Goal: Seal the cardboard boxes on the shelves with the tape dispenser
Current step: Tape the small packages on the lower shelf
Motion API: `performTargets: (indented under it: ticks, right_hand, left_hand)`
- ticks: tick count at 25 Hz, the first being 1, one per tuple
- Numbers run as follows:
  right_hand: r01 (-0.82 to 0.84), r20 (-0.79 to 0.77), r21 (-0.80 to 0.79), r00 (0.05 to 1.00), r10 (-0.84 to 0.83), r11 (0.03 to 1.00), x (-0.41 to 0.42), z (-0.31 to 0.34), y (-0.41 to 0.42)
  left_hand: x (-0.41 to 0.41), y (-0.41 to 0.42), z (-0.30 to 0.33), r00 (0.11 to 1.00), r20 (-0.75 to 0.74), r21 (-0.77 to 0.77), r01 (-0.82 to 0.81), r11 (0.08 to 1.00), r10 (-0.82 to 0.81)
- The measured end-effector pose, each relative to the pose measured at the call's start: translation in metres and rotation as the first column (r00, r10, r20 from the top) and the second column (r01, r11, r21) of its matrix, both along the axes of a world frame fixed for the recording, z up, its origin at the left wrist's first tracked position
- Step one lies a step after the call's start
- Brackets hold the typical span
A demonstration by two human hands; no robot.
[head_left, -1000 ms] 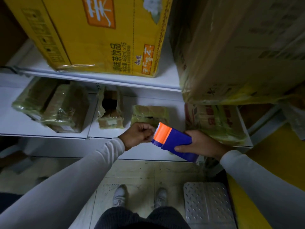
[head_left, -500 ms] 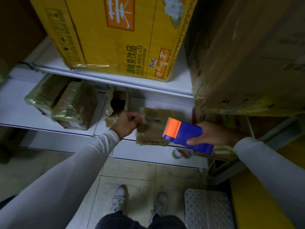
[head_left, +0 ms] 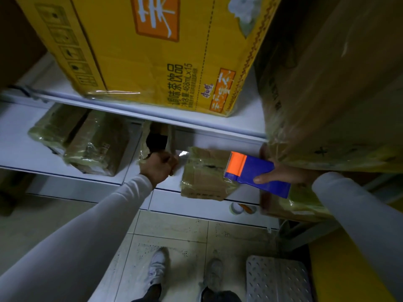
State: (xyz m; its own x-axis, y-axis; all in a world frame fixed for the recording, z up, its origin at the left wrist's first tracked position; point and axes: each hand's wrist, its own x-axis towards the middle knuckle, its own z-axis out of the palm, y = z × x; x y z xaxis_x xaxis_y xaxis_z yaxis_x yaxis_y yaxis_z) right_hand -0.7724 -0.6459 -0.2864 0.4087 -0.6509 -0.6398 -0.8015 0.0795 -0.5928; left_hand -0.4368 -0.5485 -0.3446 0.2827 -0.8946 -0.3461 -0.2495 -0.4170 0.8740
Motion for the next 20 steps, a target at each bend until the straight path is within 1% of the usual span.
performTargets:
  ticks: [2, 4, 8, 9, 10, 11, 12, 13, 14, 15, 16, 18, 20]
  right_hand:
    - [0.008, -0.022, 0.020, 1.000, -0.007, 1.000, 0.001, -0.004, -0.007]
    - [-0.008, -0.014, 0.073, 1.000, 0.009, 0.997, 0.003, -0.009, -0.008]
    - [0.015, 0.000, 0.174, 1.000, -0.015, 0.985, 0.012, -0.017, -0.002]
    - [0.017, 0.005, 0.181, 1.000, -0.018, 0.983, 0.012, -0.018, 0.000]
    - [0.029, 0.011, 0.170, 0.999, -0.031, 0.985, 0.012, -0.018, 0.002]
    - [0.046, 0.019, 0.146, 0.999, -0.049, 0.988, 0.012, -0.018, 0.004]
    - [0.062, 0.028, 0.117, 0.997, -0.065, 0.991, 0.010, -0.018, 0.007]
    - [0.073, 0.041, 0.091, 0.996, -0.077, 0.993, 0.008, -0.017, 0.010]
    - [0.073, 0.057, 0.072, 0.995, -0.077, 0.995, 0.006, -0.017, 0.014]
    - [0.069, 0.065, 0.061, 0.995, -0.073, 0.996, 0.006, -0.017, 0.018]
    - [0.068, 0.065, 0.058, 0.995, -0.072, 0.996, 0.006, -0.017, 0.022]
    - [0.089, 0.059, 0.074, 0.994, -0.093, 0.993, 0.008, -0.018, 0.029]
    - [0.136, 0.070, 0.101, 0.987, -0.144, 0.986, 0.009, -0.021, 0.042]
  left_hand:
    - [-0.005, -0.005, -0.003, 0.999, -0.038, 0.038, -0.034, 0.999, 0.035]
    - [-0.010, -0.007, -0.005, 0.992, -0.103, 0.109, -0.064, 0.992, 0.076]
    - [-0.018, -0.009, -0.015, 0.985, -0.153, 0.290, -0.028, 0.957, 0.076]
    - [-0.020, -0.011, -0.017, 0.992, -0.104, 0.301, -0.040, 0.953, 0.075]
    - [-0.020, -0.013, -0.018, 0.999, 0.007, 0.277, -0.046, 0.960, 0.046]
    - [-0.020, -0.013, -0.020, 0.988, 0.152, 0.245, -0.048, 0.968, 0.011]
    - [-0.020, -0.012, -0.019, 0.954, 0.299, 0.210, -0.068, 0.975, 0.002]
    - [-0.019, -0.010, -0.018, 0.911, 0.412, 0.149, -0.077, 0.986, 0.009]
    - [-0.021, -0.008, -0.017, 0.869, 0.494, 0.073, -0.060, 0.996, 0.016]
    - [-0.025, -0.006, -0.017, 0.845, 0.534, 0.013, -0.013, 1.000, 0.004]
    - [-0.031, -0.006, -0.016, 0.837, 0.545, -0.002, 0.052, 0.999, -0.043]
    - [-0.046, -0.007, -0.020, 0.850, 0.501, 0.040, 0.162, 0.986, -0.160]
    - [-0.052, -0.015, -0.024, 0.855, 0.477, 0.075, 0.193, 0.978, -0.205]
